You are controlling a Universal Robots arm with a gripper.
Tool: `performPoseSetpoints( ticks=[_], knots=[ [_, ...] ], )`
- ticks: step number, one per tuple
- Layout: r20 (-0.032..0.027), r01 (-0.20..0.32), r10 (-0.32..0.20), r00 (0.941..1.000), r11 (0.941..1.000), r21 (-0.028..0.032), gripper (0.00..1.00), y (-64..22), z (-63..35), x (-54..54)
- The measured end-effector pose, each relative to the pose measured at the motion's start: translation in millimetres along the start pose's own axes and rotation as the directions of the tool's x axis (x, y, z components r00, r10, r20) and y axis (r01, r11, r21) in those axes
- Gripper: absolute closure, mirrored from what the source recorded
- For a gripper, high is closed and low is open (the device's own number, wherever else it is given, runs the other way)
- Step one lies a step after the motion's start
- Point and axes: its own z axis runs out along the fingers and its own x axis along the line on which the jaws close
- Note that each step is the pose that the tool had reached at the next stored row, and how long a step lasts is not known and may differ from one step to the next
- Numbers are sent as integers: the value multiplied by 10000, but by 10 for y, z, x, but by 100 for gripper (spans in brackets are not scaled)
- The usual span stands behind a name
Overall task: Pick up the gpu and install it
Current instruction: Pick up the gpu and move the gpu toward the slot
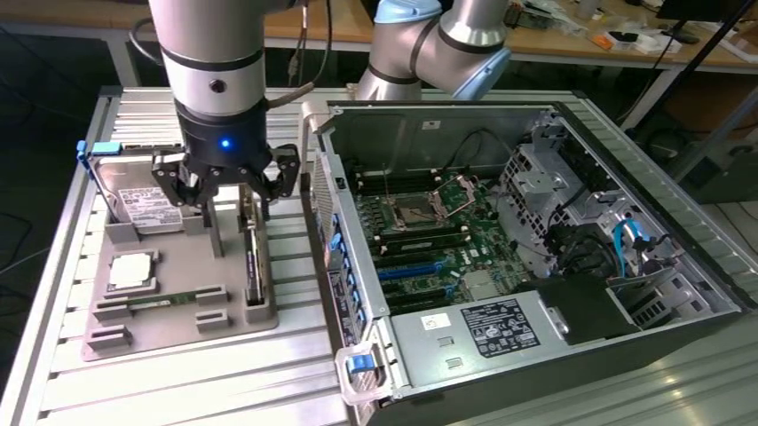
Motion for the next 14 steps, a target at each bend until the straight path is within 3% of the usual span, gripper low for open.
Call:
performPoseSetpoints(
  ticks=[14],
  knots=[
    [0,0,0,10000,10000,0,31,-13,322,-1]
  ],
)
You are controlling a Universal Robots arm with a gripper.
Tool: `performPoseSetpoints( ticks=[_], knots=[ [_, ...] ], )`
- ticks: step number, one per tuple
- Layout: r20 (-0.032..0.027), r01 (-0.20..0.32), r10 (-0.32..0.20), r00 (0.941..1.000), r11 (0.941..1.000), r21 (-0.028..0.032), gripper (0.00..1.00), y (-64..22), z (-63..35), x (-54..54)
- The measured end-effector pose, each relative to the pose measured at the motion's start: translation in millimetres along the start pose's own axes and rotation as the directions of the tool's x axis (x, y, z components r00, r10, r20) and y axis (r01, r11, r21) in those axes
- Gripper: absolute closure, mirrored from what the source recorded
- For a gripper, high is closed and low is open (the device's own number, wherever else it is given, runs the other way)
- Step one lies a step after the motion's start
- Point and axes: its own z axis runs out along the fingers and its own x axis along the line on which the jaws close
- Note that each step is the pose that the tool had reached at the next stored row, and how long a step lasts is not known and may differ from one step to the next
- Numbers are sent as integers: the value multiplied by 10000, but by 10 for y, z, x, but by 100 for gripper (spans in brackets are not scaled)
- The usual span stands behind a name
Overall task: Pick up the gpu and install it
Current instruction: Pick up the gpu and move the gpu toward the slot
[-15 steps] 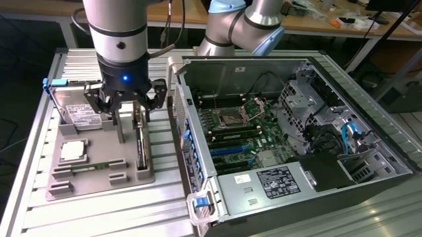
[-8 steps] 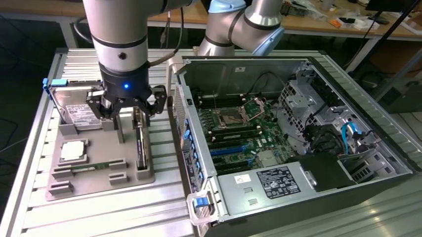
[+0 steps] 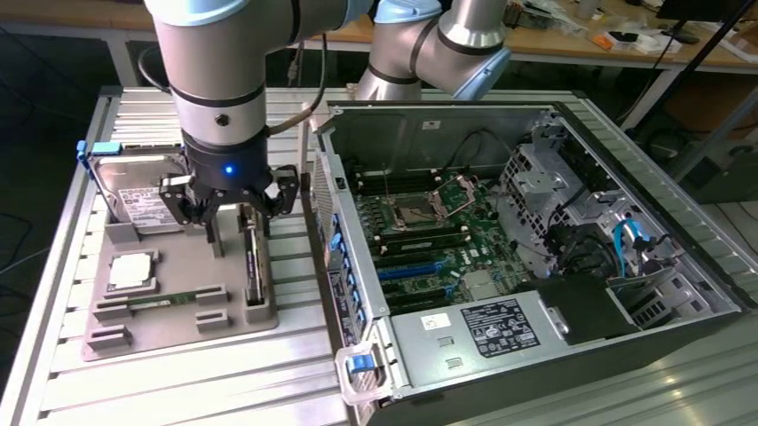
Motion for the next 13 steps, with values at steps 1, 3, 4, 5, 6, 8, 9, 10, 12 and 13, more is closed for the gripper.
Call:
performPoseSetpoints(
  ticks=[1,3,4,5,6,8,9,10,12,13],
  knots=[
    [1,0,0,10000,10000,0,31,-1,20,0],
    [1,0,0,10000,10000,-1,31,-3,75,0],
    [0,0,0,10000,10000,0,31,-4,94,0],
    [0,0,0,10000,10000,0,31,-5,120,0],
    [0,-2,2,10000,10000,0,31,-8,137,0],
    [2,0,0,10000,10000,-1,31,-30,151,0],
    [2,-2,2,10000,10000,-1,31,-31,152,0],
    [1,-2,2,10000,10000,-1,31,-33,153,0],
    [-1,0,0,10000,10000,1,31,-46,156,1],
    [0,0,0,10000,10000,0,31,-58,157,1]
  ],
)
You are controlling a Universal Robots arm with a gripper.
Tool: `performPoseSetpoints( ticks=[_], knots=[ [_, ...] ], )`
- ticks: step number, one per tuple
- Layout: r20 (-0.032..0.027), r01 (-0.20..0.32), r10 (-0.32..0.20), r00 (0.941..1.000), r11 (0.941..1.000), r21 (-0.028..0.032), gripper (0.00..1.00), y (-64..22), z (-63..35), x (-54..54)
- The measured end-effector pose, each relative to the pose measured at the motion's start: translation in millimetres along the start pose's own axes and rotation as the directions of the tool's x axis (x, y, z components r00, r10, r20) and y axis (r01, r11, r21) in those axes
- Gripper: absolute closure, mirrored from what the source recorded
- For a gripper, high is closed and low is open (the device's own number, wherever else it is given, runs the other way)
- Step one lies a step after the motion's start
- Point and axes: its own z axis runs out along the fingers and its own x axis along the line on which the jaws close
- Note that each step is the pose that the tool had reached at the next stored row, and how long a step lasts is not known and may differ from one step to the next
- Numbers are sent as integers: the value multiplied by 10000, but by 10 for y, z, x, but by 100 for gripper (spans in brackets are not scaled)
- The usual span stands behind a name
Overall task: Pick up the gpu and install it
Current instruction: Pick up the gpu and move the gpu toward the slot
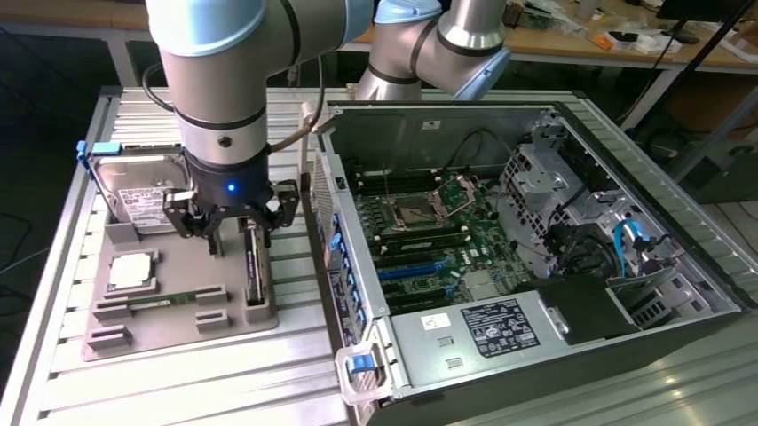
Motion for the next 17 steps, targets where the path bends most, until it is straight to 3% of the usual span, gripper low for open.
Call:
performPoseSetpoints(
  ticks=[5,17],
  knots=[
    [1,1,-1,10000,10000,-1,31,-5,4,-8],
    [2,0,0,10000,10000,-2,31,-19,26,-144]
  ],
)
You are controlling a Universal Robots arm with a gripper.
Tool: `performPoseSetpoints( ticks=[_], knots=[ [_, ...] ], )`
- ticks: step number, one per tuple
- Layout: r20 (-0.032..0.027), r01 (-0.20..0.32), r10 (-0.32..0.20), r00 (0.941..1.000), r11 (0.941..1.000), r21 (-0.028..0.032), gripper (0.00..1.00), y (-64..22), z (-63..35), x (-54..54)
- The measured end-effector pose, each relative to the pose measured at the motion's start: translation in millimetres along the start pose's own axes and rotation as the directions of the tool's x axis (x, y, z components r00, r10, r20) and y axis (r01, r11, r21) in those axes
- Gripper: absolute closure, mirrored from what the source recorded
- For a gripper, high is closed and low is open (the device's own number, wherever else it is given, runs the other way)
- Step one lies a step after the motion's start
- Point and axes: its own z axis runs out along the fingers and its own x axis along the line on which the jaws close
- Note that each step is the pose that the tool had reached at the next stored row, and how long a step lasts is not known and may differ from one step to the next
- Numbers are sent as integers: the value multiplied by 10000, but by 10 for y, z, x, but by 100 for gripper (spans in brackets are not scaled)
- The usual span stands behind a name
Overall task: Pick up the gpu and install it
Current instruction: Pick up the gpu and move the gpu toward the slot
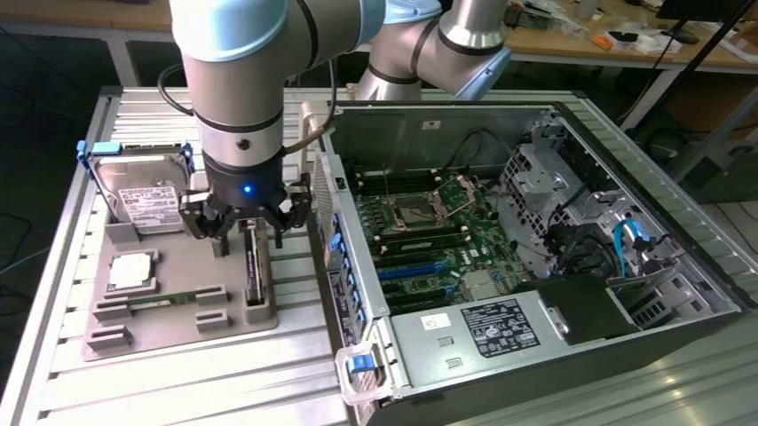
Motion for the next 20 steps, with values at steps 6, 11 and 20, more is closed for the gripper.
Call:
performPoseSetpoints(
  ticks=[6,11,20],
  knots=[
    [-1,0,0,10000,10000,1,31,0,-1,0],
    [-1,0,0,10000,10000,2,45,0,-1,0],
    [-1,0,0,10000,10000,1,67,0,0,0]
  ],
)
